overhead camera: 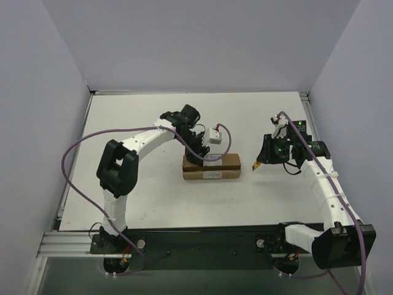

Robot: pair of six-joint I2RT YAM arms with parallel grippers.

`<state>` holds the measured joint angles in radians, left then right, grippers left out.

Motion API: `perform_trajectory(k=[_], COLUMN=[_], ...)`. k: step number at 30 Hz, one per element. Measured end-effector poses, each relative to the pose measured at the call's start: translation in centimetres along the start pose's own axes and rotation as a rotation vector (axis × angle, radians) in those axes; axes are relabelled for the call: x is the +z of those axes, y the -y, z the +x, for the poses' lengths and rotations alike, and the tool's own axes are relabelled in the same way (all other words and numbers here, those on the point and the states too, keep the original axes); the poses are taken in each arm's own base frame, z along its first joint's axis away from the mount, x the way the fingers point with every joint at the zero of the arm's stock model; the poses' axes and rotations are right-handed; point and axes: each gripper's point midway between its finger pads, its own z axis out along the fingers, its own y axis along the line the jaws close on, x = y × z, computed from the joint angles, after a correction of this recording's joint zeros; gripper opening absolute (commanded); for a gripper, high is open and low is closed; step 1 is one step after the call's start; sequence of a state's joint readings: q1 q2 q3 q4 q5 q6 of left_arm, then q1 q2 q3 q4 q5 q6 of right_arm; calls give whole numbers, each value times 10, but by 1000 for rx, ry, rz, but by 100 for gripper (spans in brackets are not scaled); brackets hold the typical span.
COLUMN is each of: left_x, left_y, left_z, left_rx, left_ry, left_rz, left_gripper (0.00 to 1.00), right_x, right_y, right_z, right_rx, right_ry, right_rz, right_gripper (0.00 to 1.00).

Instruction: Unpack the express box

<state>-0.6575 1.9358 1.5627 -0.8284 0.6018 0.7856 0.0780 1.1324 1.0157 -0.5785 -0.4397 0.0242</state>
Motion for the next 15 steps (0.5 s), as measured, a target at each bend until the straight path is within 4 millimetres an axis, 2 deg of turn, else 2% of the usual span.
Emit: perform_trajectory(k=[6, 10, 15], left_x=[-11, -12, -8], left_y=[-61, -79, -104], left_z=[-4, -2, 4], left_rx=[-260, -431, -572], left_ry=[101, 170, 254], left_rz=[110, 208, 279], left_gripper=[48, 47, 51], right_x=[12, 21, 33], right_y=[4, 8, 11], right_z=[-2, -10, -34], right_rx=[13, 20, 15], right_ry=[-33, -42, -34], right_rz=[-2, -1, -1], right_gripper=[0, 0, 0])
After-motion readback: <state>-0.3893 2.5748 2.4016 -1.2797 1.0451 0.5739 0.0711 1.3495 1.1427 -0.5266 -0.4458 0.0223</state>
